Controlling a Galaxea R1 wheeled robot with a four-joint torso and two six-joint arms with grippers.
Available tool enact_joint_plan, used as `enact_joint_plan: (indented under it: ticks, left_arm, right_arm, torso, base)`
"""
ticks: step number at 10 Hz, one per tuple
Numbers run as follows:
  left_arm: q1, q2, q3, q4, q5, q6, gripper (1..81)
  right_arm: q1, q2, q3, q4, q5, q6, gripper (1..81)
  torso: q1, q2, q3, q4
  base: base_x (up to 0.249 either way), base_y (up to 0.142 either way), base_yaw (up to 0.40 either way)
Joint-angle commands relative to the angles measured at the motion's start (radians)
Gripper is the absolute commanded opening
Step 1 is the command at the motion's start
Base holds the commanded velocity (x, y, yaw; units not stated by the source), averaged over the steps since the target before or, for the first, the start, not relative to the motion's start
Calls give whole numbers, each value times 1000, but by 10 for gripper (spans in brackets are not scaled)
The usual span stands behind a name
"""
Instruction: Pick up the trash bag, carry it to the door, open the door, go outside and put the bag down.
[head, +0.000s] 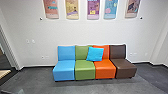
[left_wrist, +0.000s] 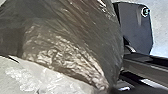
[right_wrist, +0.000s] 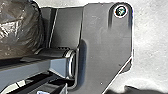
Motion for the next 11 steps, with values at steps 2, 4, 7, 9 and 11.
enact_joint_plan:
  ticks: [2,4,7,9,11]
  left_arm:
    - [-51,-3,0,8,71,10,10]
    - [-51,-1,0,8,71,10,10]
    - [-49,-1,2,10,71,10,10]
    - [-49,-1,2,8,71,10,10]
    - [-49,2,2,13,71,10,10]
  right_arm:
    - [47,-1,0,-6,-56,-2,811]
    - [45,-1,0,-6,-56,-2,811]
    - [47,-1,0,-5,-56,-2,811]
    - [45,-1,0,-5,-56,-2,811]
    - [45,-1,-3,-2,-56,-2,811]
  torso:
    - [0,0,0,0]
    - [0,0,0,0]
    - [0,0,0,0]
    - [0,0,0,0]
    - [0,0,0,0]
  base:
    - [0,0,-140]
    - [0,0,-171]
    - [0,0,-180]
    - [0,0,-197]
    - [0,0,-225]
